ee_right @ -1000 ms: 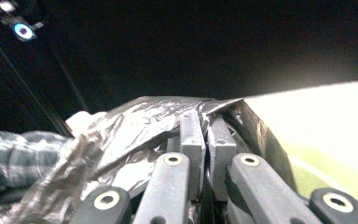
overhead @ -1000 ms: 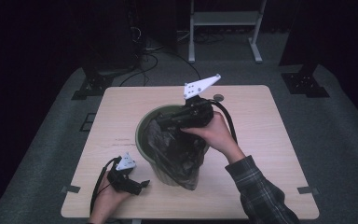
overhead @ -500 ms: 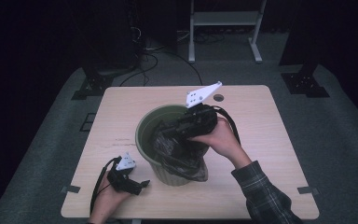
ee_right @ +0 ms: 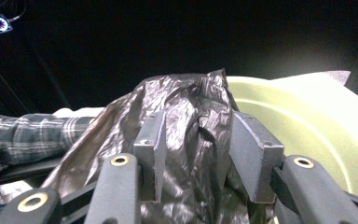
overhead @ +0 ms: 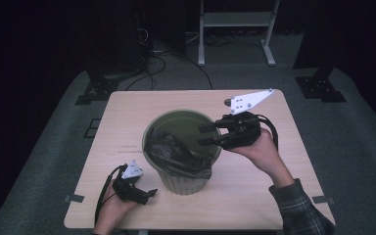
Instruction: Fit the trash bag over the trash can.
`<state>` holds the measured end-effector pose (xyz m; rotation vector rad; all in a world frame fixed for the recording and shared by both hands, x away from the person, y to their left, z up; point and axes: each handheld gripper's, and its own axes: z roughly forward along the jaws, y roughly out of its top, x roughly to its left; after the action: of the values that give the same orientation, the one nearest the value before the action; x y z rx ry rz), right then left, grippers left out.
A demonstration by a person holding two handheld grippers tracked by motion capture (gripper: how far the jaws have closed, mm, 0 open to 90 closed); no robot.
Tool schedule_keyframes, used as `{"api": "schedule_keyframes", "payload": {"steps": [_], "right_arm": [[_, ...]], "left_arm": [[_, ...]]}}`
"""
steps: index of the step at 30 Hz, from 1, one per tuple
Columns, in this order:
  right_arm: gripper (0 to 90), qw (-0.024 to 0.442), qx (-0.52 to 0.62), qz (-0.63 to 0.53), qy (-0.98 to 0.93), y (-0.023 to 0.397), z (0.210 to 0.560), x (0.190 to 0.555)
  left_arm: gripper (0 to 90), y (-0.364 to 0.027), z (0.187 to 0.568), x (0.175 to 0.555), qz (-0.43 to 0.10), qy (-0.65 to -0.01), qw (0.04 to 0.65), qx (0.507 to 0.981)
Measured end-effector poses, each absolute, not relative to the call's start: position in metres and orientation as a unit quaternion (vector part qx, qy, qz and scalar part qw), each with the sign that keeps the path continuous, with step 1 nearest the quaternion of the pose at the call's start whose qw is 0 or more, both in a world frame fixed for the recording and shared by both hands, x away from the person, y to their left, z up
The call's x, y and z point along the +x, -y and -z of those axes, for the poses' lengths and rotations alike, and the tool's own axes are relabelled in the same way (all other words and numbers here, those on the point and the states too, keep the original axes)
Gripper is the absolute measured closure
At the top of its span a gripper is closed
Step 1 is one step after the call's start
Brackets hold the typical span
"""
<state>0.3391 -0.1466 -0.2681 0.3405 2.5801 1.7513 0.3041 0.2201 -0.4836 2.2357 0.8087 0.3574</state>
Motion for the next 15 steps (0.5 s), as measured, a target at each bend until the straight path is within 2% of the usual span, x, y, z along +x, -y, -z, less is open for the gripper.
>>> {"api": "schedule_keyframes", "payload": {"steps": [9, 15], "right_arm": [[54.9, -0.012, 0.114, -0.581, -0.806, 0.182, 0.282, 0.318], [56.6, -0.039, 0.108, -0.586, -0.802, 0.183, 0.301, 0.315]], "left_arm": [[0.0, -0.22, 0.484, 0.304, -0.139, -0.314, 0.36, 0.867], [0.0, -0.22, 0.484, 0.304, -0.139, -0.314, 0.36, 0.867]]}}
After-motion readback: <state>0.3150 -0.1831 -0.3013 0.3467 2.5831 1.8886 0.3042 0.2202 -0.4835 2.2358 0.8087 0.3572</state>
